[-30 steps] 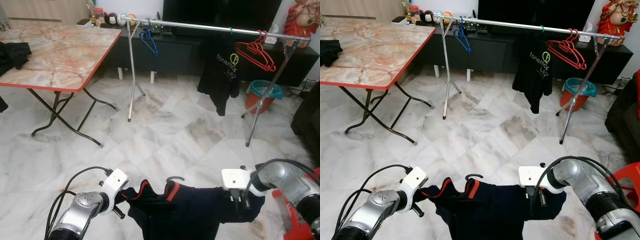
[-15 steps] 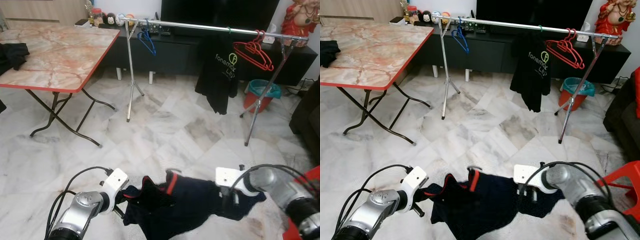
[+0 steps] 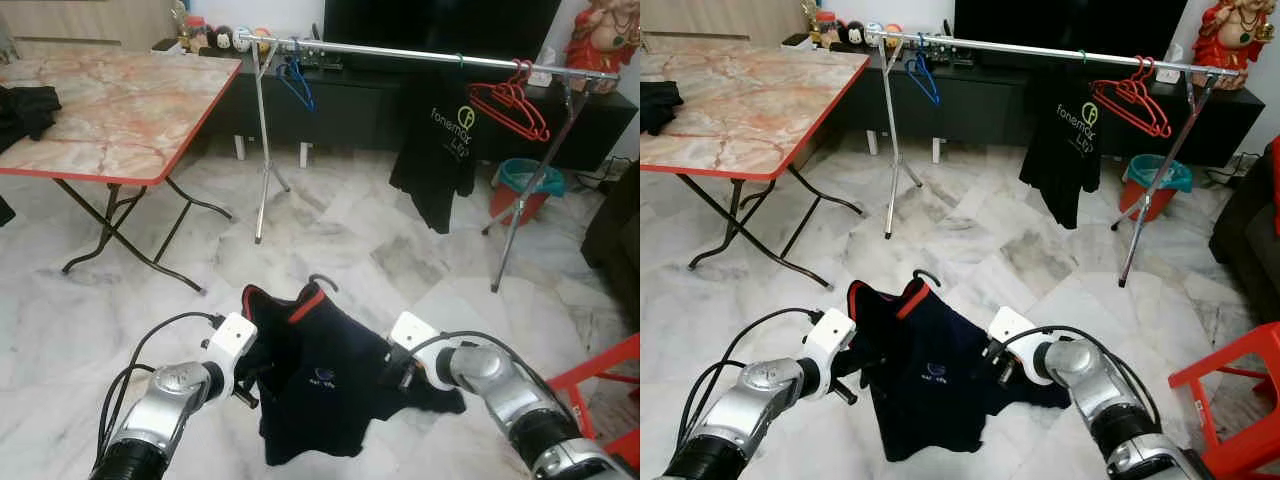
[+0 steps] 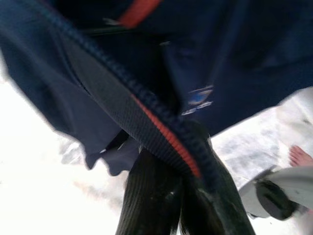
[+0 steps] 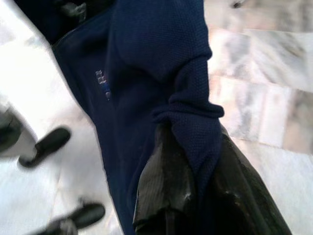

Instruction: Hang hanger

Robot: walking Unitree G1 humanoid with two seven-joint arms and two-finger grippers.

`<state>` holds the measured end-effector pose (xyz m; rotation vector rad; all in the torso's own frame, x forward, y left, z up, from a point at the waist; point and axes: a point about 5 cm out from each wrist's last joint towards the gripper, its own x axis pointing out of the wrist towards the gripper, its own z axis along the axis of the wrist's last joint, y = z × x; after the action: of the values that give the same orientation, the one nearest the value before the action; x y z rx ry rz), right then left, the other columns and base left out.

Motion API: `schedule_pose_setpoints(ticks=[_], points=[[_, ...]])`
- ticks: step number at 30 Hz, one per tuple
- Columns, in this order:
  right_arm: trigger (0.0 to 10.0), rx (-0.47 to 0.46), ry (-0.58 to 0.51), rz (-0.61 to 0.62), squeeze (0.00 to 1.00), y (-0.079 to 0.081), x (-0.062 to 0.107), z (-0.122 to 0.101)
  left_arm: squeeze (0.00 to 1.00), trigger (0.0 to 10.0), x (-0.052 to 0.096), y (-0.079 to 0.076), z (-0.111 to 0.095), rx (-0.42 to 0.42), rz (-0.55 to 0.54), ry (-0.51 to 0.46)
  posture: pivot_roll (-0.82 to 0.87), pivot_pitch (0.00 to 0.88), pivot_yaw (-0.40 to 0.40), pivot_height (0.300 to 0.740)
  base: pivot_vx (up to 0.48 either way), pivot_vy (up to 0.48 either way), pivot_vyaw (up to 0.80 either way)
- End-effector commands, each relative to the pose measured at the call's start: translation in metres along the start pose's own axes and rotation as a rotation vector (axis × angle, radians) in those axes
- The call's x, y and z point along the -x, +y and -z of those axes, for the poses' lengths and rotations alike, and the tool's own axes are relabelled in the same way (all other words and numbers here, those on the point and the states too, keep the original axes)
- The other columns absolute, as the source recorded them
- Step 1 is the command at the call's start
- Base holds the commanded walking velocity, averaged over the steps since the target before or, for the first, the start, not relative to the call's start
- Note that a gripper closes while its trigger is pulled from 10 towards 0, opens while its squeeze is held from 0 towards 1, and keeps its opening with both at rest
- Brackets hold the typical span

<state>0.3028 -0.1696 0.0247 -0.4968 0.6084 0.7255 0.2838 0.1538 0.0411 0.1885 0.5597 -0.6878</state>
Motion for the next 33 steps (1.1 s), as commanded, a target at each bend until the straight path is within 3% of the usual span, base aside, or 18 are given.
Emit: schedule_pose_setpoints(ticks=[1,5,7,11,13,17,24,25,26,31,33], points=[[10.0,-0.052,-0.039,0.060,0.00,-0.003,-0.002,-0.003,0.00,10.0,0.000,-0.007,-0.005,-0.039,0.056,-0.012,0.01,0.000,-0.031,0.740,0.000,0.000,0.00],[10.0,-0.116,-0.107,0.138,0.00,-0.008,-0.005,-0.015,0.00,10.0,0.002,-0.012,0.012,-0.124,0.102,0.101,0.01,0.000,-0.026,0.740,0.000,0.000,0.00],[10.0,-0.132,-0.124,0.156,0.00,-0.010,-0.005,-0.019,0.00,10.0,0.002,-0.011,0.016,-0.141,0.096,0.130,0.01,0.000,-0.025,0.740,0.000,0.000,0.00],[10.0,-0.181,-0.203,0.177,0.00,-0.018,-0.005,-0.037,0.00,10.0,0.002,-0.004,0.039,-0.271,0.030,0.295,0.00,0.000,-0.022,0.740,0.000,0.000,0.00],[10.0,-0.188,-0.228,0.178,0.00,-0.020,-0.005,-0.043,0.00,10.0,0.002,-0.004,0.045,-0.312,0.027,0.329,0.00,0.000,-0.022,0.740,0.000,0.000,0.00],[10.0,-0.205,-0.291,0.137,0.00,-0.021,-0.004,-0.057,0.00,10.0,0.001,0.005,0.038,-0.309,-0.076,0.290,-0.01,0.000,-0.023,0.740,0.000,0.000,0.00],[10.0,-0.181,-0.270,0.049,0.00,-0.011,-0.009,-0.054,0.00,10.0,0.000,0.028,0.018,-0.190,-0.277,0.159,0.00,0.000,-0.026,0.740,0.000,0.000,0.00],[10.0,-0.171,-0.251,0.037,0.00,-0.009,-0.009,-0.051,0.25,10.0,-0.001,0.030,0.014,-0.138,-0.292,0.117,0.01,0.000,-0.028,0.740,0.000,0.000,0.00],[10.0,-0.173,-0.247,0.032,0.00,-0.007,-0.010,-0.049,1.00,10.0,-0.001,0.029,0.009,-0.111,-0.284,0.077,0.01,0.000,-0.028,0.740,0.000,0.000,0.00],[10.0,-0.179,-0.254,0.041,0.00,-0.008,-0.010,-0.050,1.00,10.0,-0.003,0.024,0.006,-0.090,-0.232,0.041,0.01,0.000,-0.028,0.740,0.000,0.000,0.00],[10.0,-0.181,-0.267,0.051,0.00,-0.008,-0.010,-0.052,1.00,10.0,-0.004,0.016,0.002,-0.092,-0.152,0.001,0.01,0.000,-0.029,0.740,0.000,0.000,0.00]])
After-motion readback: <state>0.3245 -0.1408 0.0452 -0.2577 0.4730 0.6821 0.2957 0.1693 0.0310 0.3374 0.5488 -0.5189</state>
